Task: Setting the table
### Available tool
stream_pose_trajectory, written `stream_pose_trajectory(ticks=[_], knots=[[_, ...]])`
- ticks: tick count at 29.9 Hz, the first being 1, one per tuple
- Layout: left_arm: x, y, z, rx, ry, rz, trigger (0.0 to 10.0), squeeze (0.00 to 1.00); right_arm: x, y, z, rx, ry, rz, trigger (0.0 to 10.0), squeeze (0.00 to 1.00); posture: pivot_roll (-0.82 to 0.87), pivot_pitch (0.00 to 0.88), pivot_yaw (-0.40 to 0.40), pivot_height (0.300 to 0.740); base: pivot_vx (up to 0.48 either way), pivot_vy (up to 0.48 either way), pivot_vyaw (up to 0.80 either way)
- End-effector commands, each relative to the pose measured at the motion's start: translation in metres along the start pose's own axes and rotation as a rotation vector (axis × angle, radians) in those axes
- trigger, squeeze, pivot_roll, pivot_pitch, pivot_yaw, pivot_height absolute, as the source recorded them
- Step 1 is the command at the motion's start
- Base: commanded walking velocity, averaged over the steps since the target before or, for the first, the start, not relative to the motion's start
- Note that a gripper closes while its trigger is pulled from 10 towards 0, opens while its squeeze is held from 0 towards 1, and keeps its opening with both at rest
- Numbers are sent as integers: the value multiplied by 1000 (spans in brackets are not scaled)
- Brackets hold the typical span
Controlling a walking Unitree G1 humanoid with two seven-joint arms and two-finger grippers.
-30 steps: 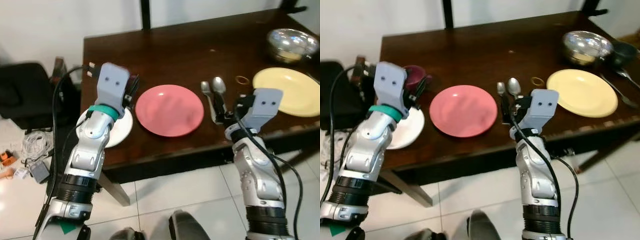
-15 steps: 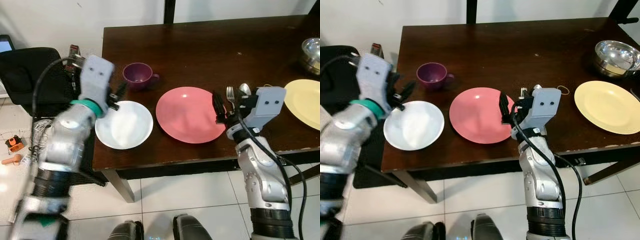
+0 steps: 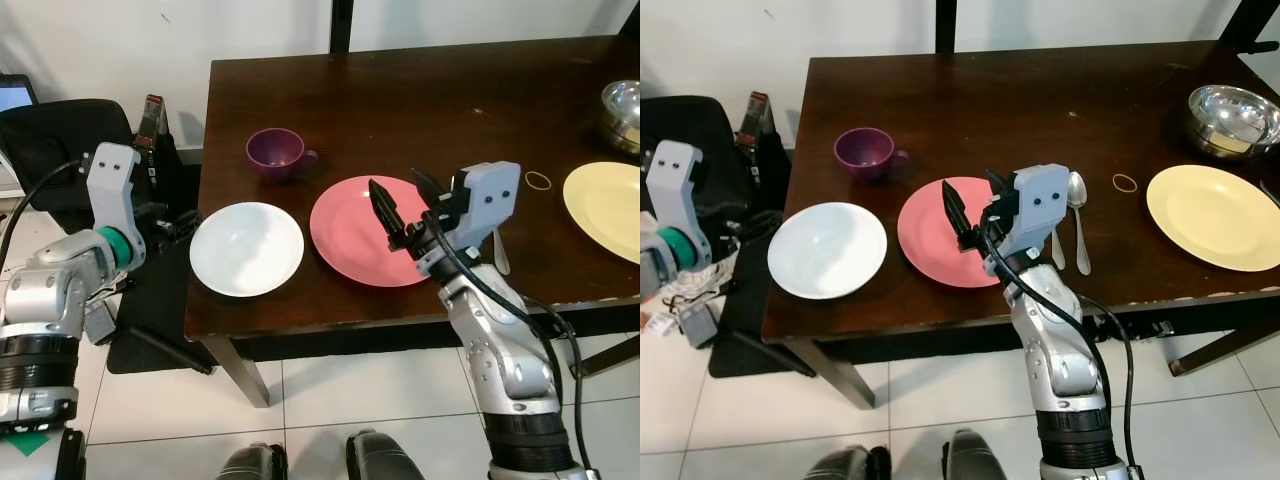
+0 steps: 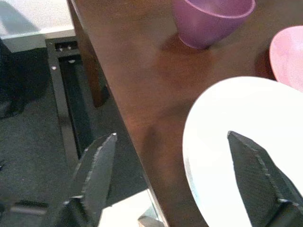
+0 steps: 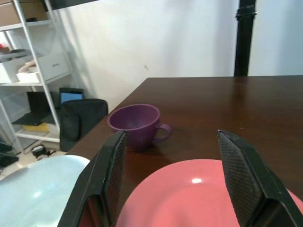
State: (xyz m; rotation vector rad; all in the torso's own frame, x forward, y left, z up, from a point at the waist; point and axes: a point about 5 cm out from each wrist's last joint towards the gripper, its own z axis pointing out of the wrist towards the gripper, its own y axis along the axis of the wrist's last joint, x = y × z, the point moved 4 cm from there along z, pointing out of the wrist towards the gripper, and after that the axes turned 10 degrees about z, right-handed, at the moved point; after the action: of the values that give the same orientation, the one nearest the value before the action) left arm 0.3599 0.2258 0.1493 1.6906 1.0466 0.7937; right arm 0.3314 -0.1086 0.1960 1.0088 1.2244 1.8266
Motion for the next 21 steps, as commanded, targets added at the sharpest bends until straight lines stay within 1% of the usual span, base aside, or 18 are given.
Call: stream_pose_trajectory(ticks=[1, 3, 6, 8, 9, 10, 11, 13, 14, 18, 20, 21], knots=[[-2, -14, 0, 50, -31, -13, 10000, 0, 4, -5, 4, 27, 25, 12, 10000, 0, -57, 30, 40, 740, 0, 0, 0], [-8, -18, 4, 65, -61, -21, 10000, 0, 3, -6, 6, 47, 43, 0, 10000, 0, -58, 29, 25, 740, 0, 0, 0], [-9, -17, 6, 65, -76, -29, 10000, 0, 2, -6, 6, 55, 48, -4, 10000, 0, -58, 30, 21, 740, 0, 0, 0], [-15, -15, 9, 56, -111, -55, 10000, 0, -1, -7, 5, 70, 53, -10, 10000, 0, -58, 28, 6, 740, 0, 0, 0], [-15, -15, 9, 56, -111, -55, 10000, 0, -1, -7, 5, 70, 53, -10, 10000, 0, -58, 28, 6, 740, 0, 0, 0], [-19, -16, 11, 59, -123, -69, 10000, 0, -1, -8, 4, 74, 53, -11, 10000, 0, -58, 29, 4, 740, 0, 0, 0], [-19, -16, 11, 59, -123, -69, 10000, 0, -1, -8, 4, 74, 53, -11, 10000, 0, -58, 29, 4, 740, 0, 0, 0], [-26, -20, 14, 78, -141, -69, 10000, 0, -1, -8, 4, 79, 55, -8, 10000, 0, -61, 29, 3, 740, 0, 0, 0], [-26, -20, 14, 78, -141, -69, 10000, 0, -1, -8, 4, 79, 55, -8, 10000, 0, -61, 29, 3, 740, 0, 0, 0], [-35, -23, 23, 72, -159, -103, 10000, 0, 1, -11, 5, 80, 57, -2, 10000, 0, -65, 23, 10, 740, 0, 0, 0], [-37, -23, 26, 79, -165, -101, 10000, 0, 1, -11, 5, 77, 54, 1, 10000, 0, -69, 22, 22, 740, 0, 0, 0], [-39, -24, 28, 86, -168, -97, 8510, 0, 0, -11, 5, 74, 49, 2, 10000, 0, -70, 21, 25, 740, 0, 0, 0]])
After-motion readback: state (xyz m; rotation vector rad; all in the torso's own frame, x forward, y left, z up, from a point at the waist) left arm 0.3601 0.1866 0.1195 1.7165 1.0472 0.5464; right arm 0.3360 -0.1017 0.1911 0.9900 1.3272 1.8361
